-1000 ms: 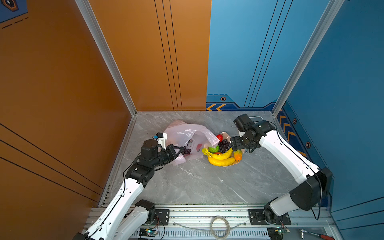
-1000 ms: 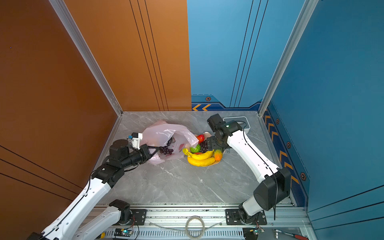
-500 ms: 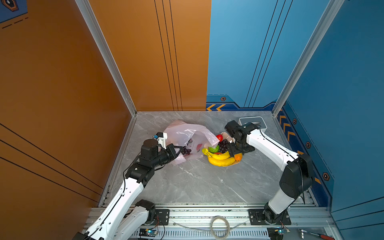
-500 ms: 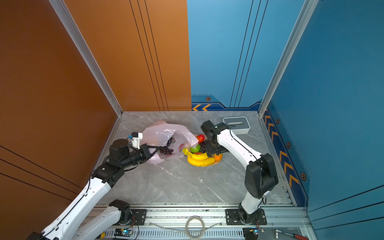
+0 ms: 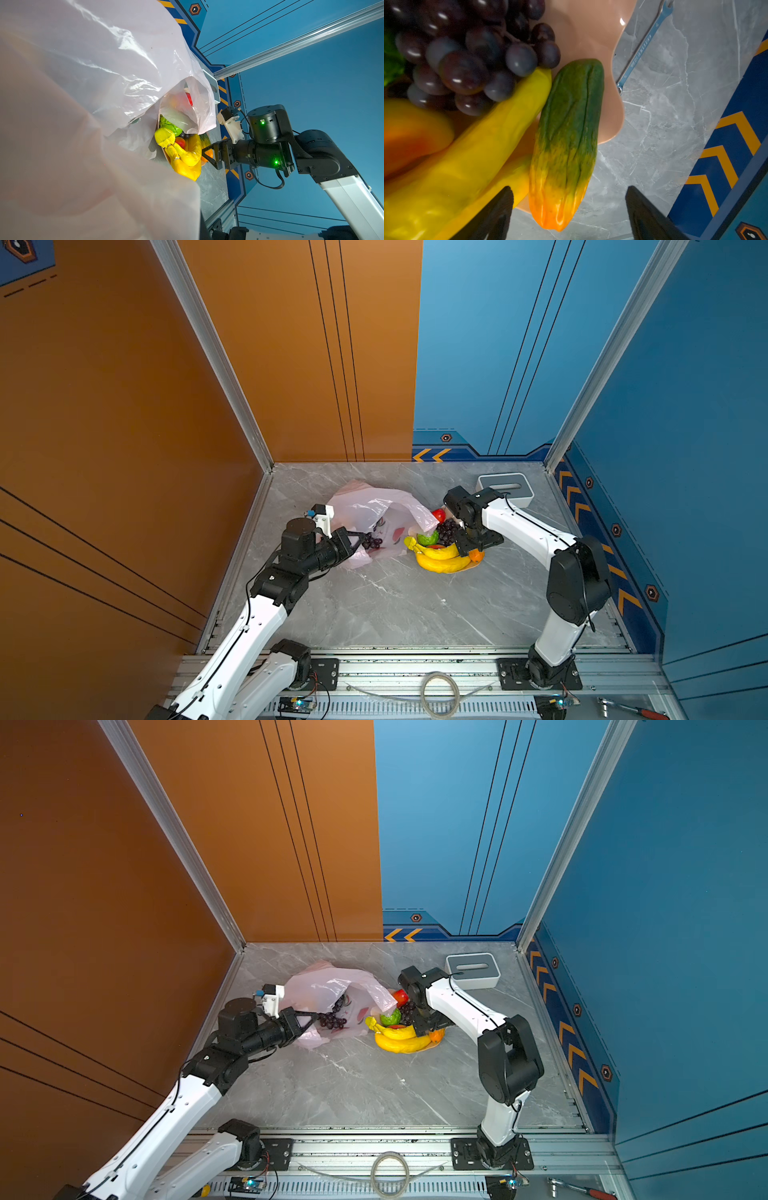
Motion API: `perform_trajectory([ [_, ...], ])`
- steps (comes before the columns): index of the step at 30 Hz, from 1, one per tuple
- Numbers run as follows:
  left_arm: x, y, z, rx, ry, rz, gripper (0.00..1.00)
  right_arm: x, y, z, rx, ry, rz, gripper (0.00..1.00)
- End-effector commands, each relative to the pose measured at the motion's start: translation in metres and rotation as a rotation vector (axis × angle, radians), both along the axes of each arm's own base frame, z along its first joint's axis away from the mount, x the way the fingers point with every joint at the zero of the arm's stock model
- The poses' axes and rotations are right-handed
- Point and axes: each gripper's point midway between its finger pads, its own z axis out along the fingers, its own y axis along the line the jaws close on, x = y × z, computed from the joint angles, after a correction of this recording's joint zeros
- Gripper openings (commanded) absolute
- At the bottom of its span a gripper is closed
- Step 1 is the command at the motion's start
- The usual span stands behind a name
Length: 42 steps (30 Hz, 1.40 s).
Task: Place the fruits into the plastic bag
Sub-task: 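Lower the right gripper onto the green-orange papaya on the plate, then close the right gripper around the papaya and lift it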
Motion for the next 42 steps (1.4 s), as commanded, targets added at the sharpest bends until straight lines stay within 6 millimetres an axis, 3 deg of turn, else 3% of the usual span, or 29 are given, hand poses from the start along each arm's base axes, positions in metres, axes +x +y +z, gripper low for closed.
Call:
perform_trajectory([
  [1,0.001,0.001,0.014,-0.002,-0.030,-0.011,0.00,0.006,-0.002,-0.009,-0.030,-0.014,0.015,0.79],
  [16,0.003,0.001,0.015,-0.007,-0.028,-0.007,0.00,0.015,-0.011,-0.029,-0.031,-0.024,-0.019,0.70],
  [22,0.003,0.001,0.015,-0.010,-0.029,-0.003,0.00,0.015,-0.010,-0.030,-0.026,-0.021,-0.019,0.55],
  [31,0.001,0.001,0.016,-0.012,-0.030,-0.004,0.00,0.013,-0.009,-0.023,-0.010,-0.038,-0.020,0.40],
  [42,0.000,0.002,0.018,-0.015,-0.036,0.001,0.00,0.009,-0.009,0.001,0.003,-0.082,-0.018,0.35],
])
